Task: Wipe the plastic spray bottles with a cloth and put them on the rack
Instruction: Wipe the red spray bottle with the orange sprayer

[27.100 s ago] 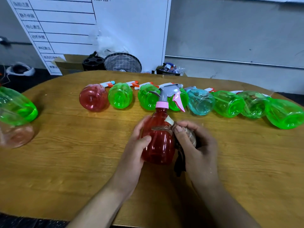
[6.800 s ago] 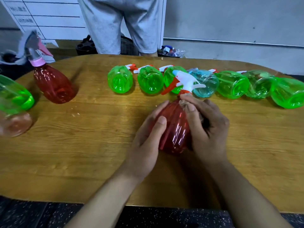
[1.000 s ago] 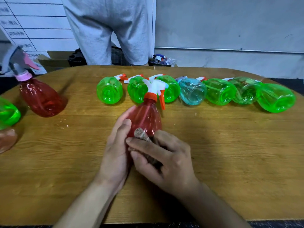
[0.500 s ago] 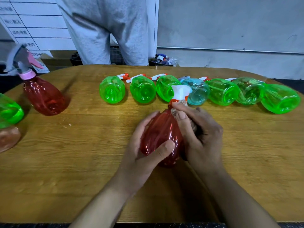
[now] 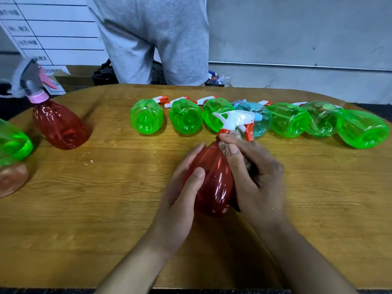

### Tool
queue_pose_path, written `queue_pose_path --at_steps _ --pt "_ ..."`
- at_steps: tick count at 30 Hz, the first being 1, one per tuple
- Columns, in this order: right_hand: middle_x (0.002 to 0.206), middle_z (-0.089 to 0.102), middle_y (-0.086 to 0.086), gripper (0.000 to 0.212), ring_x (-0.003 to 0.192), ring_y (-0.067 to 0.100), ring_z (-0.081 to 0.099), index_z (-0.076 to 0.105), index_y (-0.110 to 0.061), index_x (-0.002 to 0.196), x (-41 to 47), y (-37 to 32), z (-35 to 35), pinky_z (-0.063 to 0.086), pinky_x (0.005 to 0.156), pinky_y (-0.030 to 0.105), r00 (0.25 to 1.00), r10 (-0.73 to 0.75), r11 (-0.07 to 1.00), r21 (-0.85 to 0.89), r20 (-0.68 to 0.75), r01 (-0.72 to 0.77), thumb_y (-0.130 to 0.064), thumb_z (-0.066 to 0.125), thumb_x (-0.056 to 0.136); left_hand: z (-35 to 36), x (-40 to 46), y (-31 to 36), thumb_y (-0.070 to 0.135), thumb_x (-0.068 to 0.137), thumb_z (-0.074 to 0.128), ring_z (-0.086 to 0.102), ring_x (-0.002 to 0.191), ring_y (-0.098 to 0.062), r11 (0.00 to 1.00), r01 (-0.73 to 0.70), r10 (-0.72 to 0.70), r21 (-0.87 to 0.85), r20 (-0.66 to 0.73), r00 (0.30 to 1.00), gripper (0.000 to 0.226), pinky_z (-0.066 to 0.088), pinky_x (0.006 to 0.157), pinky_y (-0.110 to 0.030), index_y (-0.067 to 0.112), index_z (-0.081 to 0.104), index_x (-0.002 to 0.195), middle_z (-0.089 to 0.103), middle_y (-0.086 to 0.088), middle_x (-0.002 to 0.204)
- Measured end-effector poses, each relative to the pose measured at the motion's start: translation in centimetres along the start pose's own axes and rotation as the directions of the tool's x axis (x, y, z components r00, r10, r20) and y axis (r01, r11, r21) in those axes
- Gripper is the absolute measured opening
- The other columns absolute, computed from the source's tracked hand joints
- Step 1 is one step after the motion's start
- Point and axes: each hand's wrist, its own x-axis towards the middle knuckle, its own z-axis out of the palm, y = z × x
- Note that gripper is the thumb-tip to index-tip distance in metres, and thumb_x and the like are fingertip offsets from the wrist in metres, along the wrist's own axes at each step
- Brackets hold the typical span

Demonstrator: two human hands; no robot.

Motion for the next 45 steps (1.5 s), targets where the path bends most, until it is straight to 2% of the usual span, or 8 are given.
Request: queue_pose_path --at_steps 10,15,21,27,32,37,40,45 --pt "0.085 0.06 0.002 0.025 0.074 0.015 0.058 0.079 -0.023 0.122 -3.3 -1.4 1.6 0.054 0.068 0.033 0.87 -0.408 0.893 -0.079 0.278 0.444 -0.034 0.071 0.101 -1.7 1.2 0.8 0.038 0.101 0.048 0.061 0.136 -0.033 0.98 -0.012 -0.011 -0.199 -0.113 0.994 0.051 0.039 0.122 -0.055 0.022 0.058 0.149 0.068 -0.011 0.142" --pt "0.086 0.05 -0.008 0.025 0.074 -0.001 0.048 0.075 -0.021 0.124 -2.1 -0.8 0.6 0.042 0.071 0.014 0.946 -0.296 0.949 -0.07 0.132 0.306 -0.029 0.066 0.102 -1.0 1.0 0.5 0.045 0.096 0.057 0.059 0.14 -0.024 0.998 -0.056 0.053 -0.031 -0.091 0.994 0.049 0.041 0.121 -0.055 0.029 0.065 0.142 0.066 -0.002 0.145" --pt "0.094 0.071 0.007 0.026 0.087 0.014 0.065 0.076 -0.019 0.124 -0.3 0.9 -0.8 0.051 0.075 0.029 0.997 -0.082 0.991 -0.105 -0.009 0.08 -0.026 0.059 0.106 0.4 0.0 -0.2 0.03 0.098 0.055 0.059 0.133 0.002 0.995 -0.075 0.072 0.071 0.041 0.997 0.045 0.047 0.103 -0.013 0.024 0.062 0.142 0.069 0.02 0.138" --pt "0.086 0.052 -0.006 0.028 0.075 0.001 0.053 0.076 -0.018 0.125 -2.2 -0.7 1.1 0.044 0.069 0.016 0.959 -0.238 0.964 -0.082 0.155 0.253 -0.028 0.066 0.101 -0.8 0.9 -0.2 0.044 0.101 0.053 0.06 0.139 -0.023 0.996 -0.012 0.0 -0.09 -0.139 0.99 0.045 0.039 0.122 -0.057 0.031 0.064 0.142 0.068 -0.001 0.143" --pt "0.086 0.061 0.002 0.025 0.076 0.006 0.057 0.079 -0.02 0.122 -3.1 -0.6 2.0 0.053 0.069 0.026 0.879 -0.404 0.902 -0.048 0.253 0.428 -0.026 0.074 0.098 -1.7 1.2 0.8 0.04 0.104 0.046 0.063 0.135 -0.028 0.986 -0.029 0.008 -0.167 -0.128 0.992 0.05 0.04 0.121 -0.055 0.023 0.055 0.15 0.068 -0.007 0.142" --pt "0.088 0.054 -0.015 0.026 0.075 -0.004 0.052 0.076 -0.018 0.123 -1.0 0.4 -0.1 0.04 0.07 0.013 0.964 -0.23 0.971 -0.037 0.137 0.237 -0.026 0.065 0.101 -0.5 0.8 -0.1 0.038 0.101 0.056 0.057 0.14 -0.01 0.993 -0.089 0.097 0.077 -0.097 0.991 0.043 0.044 0.121 -0.038 0.028 0.062 0.143 0.066 0.012 0.144" --pt "0.089 0.069 0.0 0.026 0.08 0.01 0.062 0.076 -0.021 0.121 0.3 1.4 -1.0 0.047 0.069 0.03 0.994 -0.103 0.995 -0.009 0.022 0.103 -0.03 0.06 0.103 0.5 0.0 -0.4 0.034 0.099 0.054 0.057 0.135 0.002 0.995 -0.059 0.057 0.083 0.028 0.998 0.044 0.047 0.109 -0.017 0.031 0.061 0.142 0.066 0.023 0.14" --pt "0.081 0.06 -0.001 0.028 0.077 0.003 0.056 0.076 -0.018 0.123 -0.6 0.6 -0.2 0.041 0.07 0.016 0.991 -0.121 0.989 -0.078 0.062 0.126 -0.029 0.061 0.102 0.0 0.4 -0.2 0.044 0.095 0.062 0.059 0.139 -0.014 1.0 -0.001 -0.001 -0.029 -0.072 0.997 0.048 0.045 0.12 -0.046 0.029 0.066 0.14 0.067 0.006 0.144"
